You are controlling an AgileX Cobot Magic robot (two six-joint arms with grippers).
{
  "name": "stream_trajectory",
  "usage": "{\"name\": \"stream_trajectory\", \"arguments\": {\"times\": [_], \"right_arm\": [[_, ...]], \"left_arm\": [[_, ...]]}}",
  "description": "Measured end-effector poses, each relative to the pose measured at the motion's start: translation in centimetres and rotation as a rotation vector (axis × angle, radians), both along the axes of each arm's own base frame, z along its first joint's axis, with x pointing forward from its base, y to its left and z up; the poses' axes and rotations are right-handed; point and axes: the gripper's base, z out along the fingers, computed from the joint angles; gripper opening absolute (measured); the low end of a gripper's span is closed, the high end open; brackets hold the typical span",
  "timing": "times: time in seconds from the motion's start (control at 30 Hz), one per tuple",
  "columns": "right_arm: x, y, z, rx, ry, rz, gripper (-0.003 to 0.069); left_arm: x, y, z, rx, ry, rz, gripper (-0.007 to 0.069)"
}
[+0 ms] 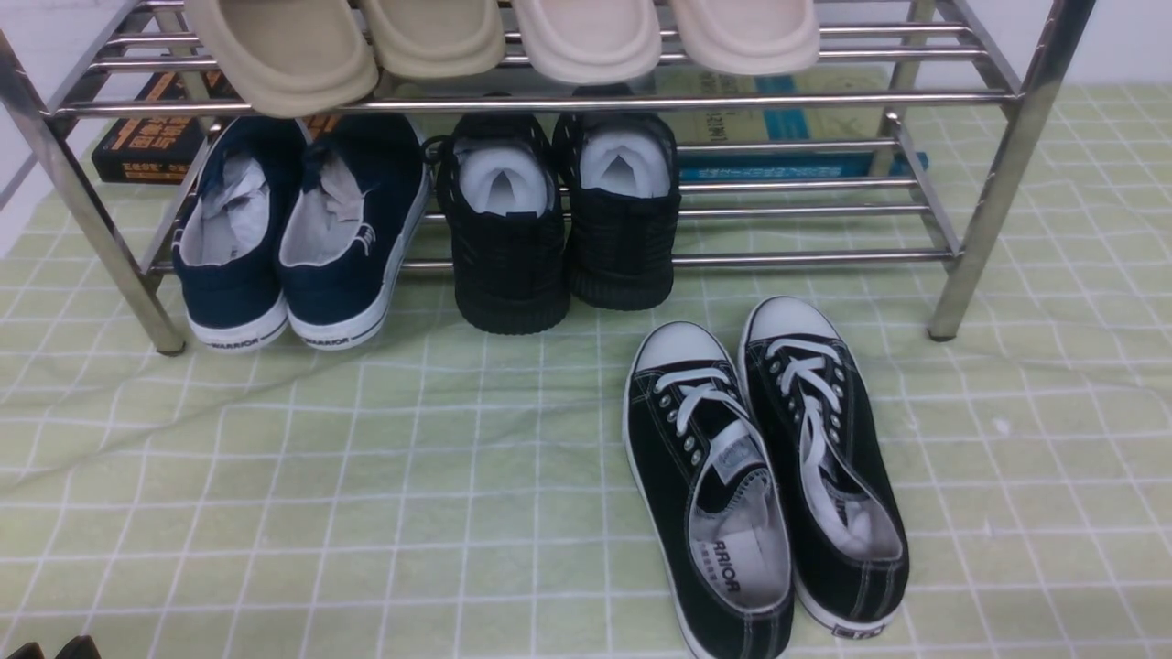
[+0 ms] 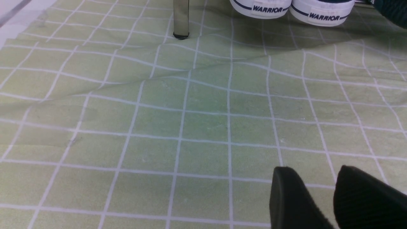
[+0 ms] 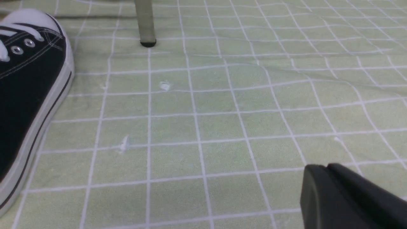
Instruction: Take the shoes off the shelf with your hand from the green coffee tablecloth.
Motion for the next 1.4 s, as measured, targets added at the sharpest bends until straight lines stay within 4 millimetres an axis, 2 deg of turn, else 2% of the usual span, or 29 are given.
{"name": "stream_trajectory", "arguments": {"times": [1.4], "right_arm": [[0.00,0.01,-0.01,0.004,0.001,0.000,0.0059]], "left_arm": [[0.00,0.00,0.00,0.000,0.000,0.000,0.0242]]}}
